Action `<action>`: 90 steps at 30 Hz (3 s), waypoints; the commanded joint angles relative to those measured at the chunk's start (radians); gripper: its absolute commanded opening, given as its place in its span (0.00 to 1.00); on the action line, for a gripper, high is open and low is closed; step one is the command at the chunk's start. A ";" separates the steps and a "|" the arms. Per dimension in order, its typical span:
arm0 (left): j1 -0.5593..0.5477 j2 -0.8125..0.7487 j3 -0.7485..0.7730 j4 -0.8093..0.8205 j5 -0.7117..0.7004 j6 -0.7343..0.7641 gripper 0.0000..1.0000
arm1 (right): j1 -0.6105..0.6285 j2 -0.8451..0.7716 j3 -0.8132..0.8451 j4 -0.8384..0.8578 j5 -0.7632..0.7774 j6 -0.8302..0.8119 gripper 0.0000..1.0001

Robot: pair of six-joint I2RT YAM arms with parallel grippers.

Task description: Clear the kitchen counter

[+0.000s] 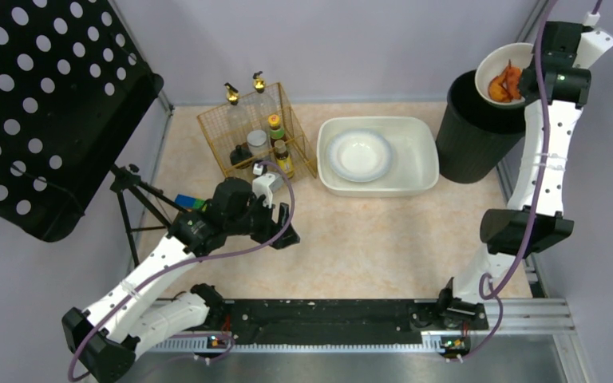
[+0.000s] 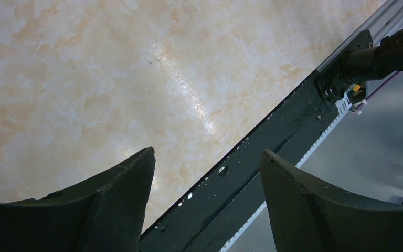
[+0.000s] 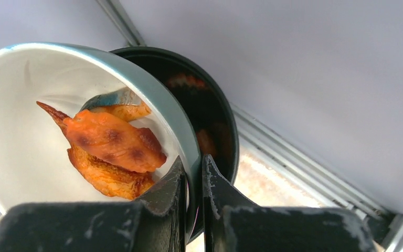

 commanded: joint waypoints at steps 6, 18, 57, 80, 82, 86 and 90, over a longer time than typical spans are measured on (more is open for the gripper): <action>0.003 -0.020 -0.008 0.016 -0.014 0.014 0.78 | 0.001 -0.052 -0.058 0.327 0.161 -0.125 0.00; 0.003 -0.037 -0.012 0.017 -0.008 0.016 0.78 | 0.163 0.025 -0.058 0.501 0.444 -0.392 0.00; -0.004 -0.055 -0.021 0.022 0.005 0.017 0.77 | 0.411 -0.021 -0.926 2.548 0.302 -2.176 0.00; -0.025 -0.060 -0.024 0.019 -0.006 0.021 0.77 | 0.380 -0.104 -1.016 2.561 0.194 -2.324 0.00; -0.025 -0.059 -0.024 0.018 -0.007 0.021 0.77 | 0.391 -0.109 -0.980 2.584 0.193 -2.337 0.00; -0.025 -0.052 -0.024 0.018 -0.009 0.022 0.77 | 0.421 -0.118 -0.877 2.617 0.198 -2.359 0.00; -0.026 -0.046 -0.025 0.018 -0.014 0.022 0.77 | 0.443 -0.124 -0.773 2.610 0.235 -2.325 0.00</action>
